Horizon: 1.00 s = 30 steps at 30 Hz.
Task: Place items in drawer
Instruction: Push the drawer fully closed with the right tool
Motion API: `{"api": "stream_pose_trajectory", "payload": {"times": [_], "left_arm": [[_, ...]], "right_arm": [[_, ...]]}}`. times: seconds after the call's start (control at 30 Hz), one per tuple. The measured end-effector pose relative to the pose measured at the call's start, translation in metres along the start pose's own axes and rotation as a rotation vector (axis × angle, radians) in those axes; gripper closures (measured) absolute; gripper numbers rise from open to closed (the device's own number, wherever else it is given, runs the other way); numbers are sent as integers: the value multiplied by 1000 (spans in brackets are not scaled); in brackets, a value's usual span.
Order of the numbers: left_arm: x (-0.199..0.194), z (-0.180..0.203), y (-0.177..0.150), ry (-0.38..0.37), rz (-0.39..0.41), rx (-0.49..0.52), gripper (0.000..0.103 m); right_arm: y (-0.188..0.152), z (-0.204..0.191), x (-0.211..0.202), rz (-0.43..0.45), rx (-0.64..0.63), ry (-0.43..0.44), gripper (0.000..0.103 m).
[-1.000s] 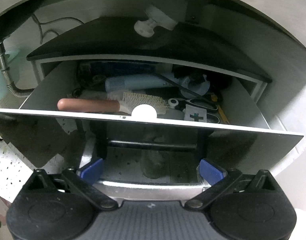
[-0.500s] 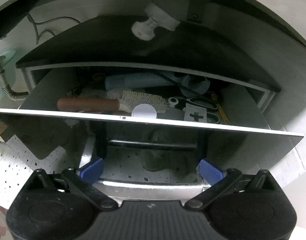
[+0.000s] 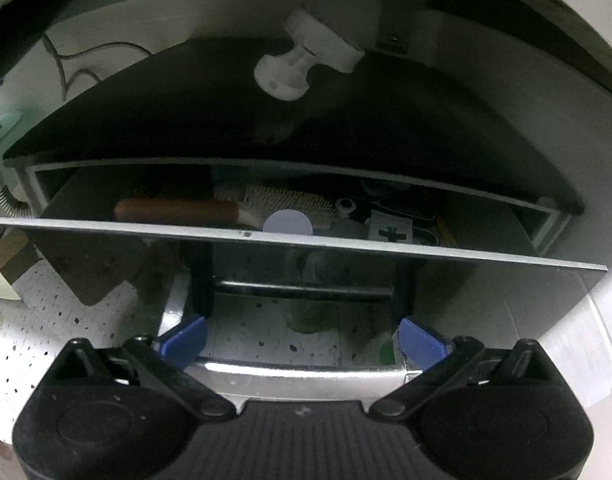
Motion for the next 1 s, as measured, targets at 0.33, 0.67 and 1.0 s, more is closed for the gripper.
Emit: {"api": "stream_pose_trajectory", "payload": {"times": [0.33,0.67,1.0], "left_arm": [[1,-1,0,3,-6,-3,1],[4,2,0,2,-19,12,1],[6,5,0,4,-35,30,0]], "right_arm": [[-4,-2,-2,3,0,-1,0],[-9,-1,-3,26,-1,3,0],[-14,0,0,53,-3,11,0]]}}
Point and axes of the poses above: each gripper's, at about its wrist camera, not at the fingertips, and x roughly the way its jaws point, z to its right, y to its top, the point moved 5 cm from there along x, roughly the way its jaws point, and after that the axes turned 4 degrees about y, right-handed, at the moved point
